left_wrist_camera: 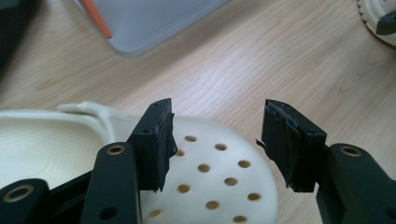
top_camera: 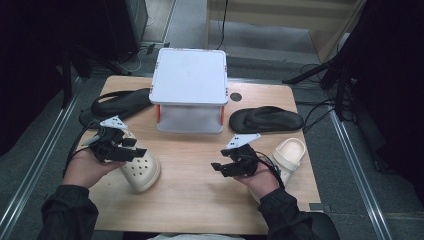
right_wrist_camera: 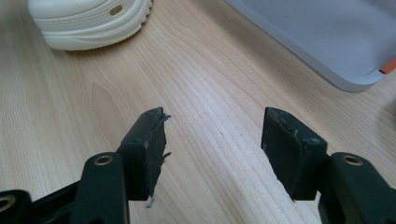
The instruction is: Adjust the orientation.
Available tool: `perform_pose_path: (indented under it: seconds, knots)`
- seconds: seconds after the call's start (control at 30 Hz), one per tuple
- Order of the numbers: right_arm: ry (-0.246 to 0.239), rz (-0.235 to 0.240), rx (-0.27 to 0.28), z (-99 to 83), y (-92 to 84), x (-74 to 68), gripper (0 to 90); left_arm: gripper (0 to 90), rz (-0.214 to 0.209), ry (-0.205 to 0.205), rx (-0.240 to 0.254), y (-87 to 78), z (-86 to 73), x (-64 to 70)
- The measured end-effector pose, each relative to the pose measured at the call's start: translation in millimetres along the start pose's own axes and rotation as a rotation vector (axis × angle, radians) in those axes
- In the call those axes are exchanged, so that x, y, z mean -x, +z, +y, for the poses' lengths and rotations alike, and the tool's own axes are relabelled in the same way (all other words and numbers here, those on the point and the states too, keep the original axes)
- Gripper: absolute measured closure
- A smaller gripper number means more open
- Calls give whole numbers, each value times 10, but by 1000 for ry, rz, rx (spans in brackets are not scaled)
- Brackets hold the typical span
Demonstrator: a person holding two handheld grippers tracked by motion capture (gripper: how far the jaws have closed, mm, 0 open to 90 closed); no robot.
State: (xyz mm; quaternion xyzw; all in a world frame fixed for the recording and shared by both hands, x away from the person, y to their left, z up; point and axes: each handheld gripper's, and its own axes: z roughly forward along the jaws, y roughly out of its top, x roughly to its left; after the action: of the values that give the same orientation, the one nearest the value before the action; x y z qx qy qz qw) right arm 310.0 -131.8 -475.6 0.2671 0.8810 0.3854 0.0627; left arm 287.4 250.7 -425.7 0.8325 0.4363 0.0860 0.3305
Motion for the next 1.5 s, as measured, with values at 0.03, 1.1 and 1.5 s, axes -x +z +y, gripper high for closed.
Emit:
perform_pose_path:
  seconds: [0.03, 1.1, 1.5]
  knots:
    - [0, 0, 0, 0, 0, 0, 408, 440, 0, 0, 0, 0, 0, 0]
    - [-36, 8, -28, 13, 94, -67, 407, 553, -48, -14, -70, 306, -223, -426]
    - [-41, 11, -23, 15, 81, -74, 408, 713, -81, -97, -114, 277, -171, -440]
